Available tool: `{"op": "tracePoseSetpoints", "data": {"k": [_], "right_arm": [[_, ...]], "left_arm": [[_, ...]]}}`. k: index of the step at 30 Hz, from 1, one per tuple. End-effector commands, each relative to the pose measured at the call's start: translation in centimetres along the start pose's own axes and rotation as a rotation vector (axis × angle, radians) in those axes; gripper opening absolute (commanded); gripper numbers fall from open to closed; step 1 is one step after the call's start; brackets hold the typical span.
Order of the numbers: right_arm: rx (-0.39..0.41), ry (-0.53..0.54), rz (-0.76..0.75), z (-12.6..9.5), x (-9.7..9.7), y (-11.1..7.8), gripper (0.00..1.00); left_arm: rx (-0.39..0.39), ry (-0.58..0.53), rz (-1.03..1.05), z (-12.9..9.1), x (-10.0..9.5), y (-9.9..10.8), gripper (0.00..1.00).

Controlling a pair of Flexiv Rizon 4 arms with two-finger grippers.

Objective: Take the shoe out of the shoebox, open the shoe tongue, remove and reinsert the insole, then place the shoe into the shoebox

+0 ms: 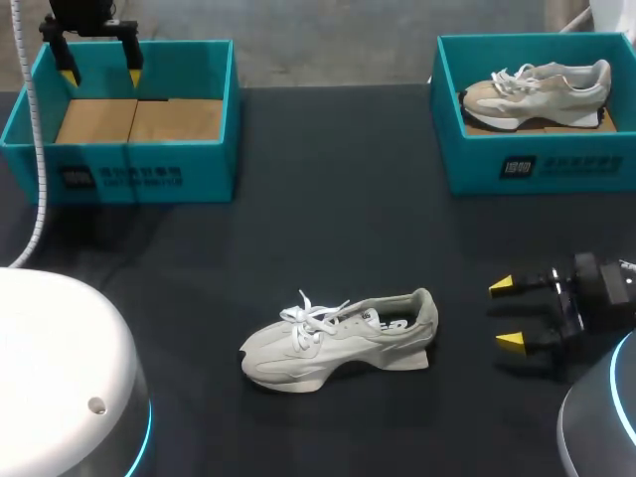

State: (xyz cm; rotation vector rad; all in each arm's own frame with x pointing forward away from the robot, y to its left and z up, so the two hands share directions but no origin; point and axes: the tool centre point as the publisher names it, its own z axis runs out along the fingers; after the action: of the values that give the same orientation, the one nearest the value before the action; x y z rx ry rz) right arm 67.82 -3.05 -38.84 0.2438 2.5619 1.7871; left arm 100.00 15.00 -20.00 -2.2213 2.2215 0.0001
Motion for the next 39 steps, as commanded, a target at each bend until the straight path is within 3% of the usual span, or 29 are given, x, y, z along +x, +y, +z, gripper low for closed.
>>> {"op": "tracePoseSetpoints", "data": {"k": [1, 15, 39], "right_arm": [[-0.007, -0.024, -0.017, -0.1, 0.7, -0.5, 1.00], [-0.025, -0.094, -0.024, -1.1, 0.8, -1.0, 1.00], [-0.050, 0.054, -0.034, 5.2, -0.5, 0.3, 1.00]], "left_arm": [[0.000, 0.000, 0.000, 0.0, 0.0, 0.0, 1.00], [0.000, 0.000, 0.000, 0.0, 0.0, 0.0, 1.00], [0.000, 0.000, 0.000, 0.0, 0.0, 0.0, 1.00]]}}
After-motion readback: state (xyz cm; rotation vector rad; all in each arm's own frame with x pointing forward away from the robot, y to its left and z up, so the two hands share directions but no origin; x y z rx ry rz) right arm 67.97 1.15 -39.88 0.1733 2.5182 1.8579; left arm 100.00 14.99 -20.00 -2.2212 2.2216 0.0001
